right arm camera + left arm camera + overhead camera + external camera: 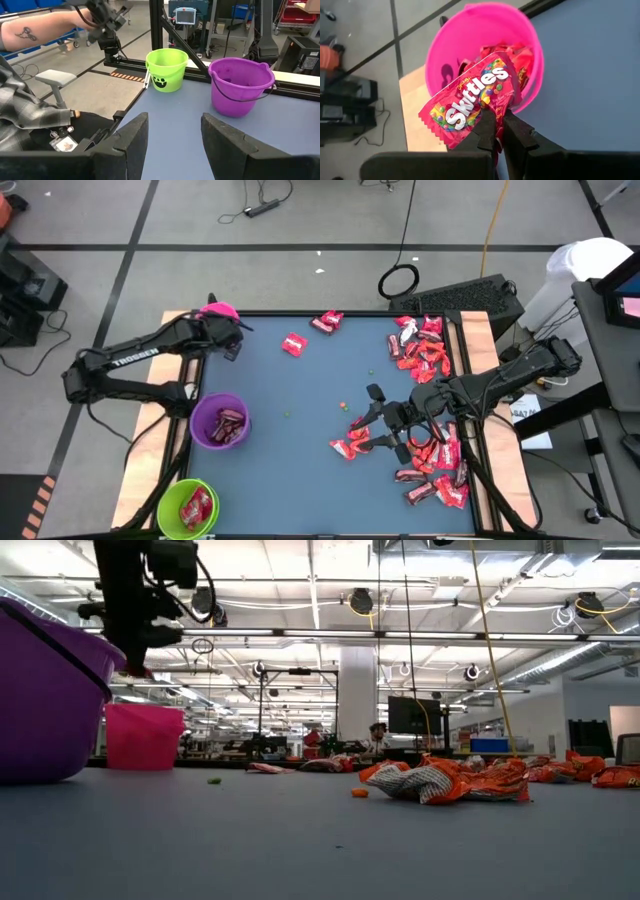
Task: Organize candy in baskets
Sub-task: Put the red candy into the green bucket
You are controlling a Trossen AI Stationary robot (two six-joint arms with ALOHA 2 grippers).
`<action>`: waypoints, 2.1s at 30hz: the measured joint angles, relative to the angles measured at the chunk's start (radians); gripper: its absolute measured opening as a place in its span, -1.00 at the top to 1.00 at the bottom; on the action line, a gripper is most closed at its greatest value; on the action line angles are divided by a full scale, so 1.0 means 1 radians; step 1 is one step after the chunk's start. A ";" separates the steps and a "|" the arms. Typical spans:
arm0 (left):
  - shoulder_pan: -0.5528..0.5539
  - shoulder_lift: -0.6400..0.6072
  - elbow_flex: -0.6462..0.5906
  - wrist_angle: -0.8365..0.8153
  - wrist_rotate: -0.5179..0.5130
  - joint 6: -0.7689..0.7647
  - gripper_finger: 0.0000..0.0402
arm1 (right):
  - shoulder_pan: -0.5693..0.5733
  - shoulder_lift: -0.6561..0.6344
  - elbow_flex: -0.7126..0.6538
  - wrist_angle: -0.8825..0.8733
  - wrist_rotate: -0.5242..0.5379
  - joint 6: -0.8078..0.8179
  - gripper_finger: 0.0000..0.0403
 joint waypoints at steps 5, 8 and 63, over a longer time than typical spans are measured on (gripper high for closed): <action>0.061 0.000 -0.043 0.074 -0.026 0.054 0.90 | 0.000 0.000 0.000 0.013 0.007 -0.017 0.15; 0.112 0.000 -0.056 0.153 0.000 0.126 0.90 | 0.000 0.000 0.000 0.015 0.048 -0.030 0.15; 0.403 -0.048 0.034 0.203 0.504 0.391 0.90 | -0.011 0.026 0.000 0.151 0.130 -0.134 0.15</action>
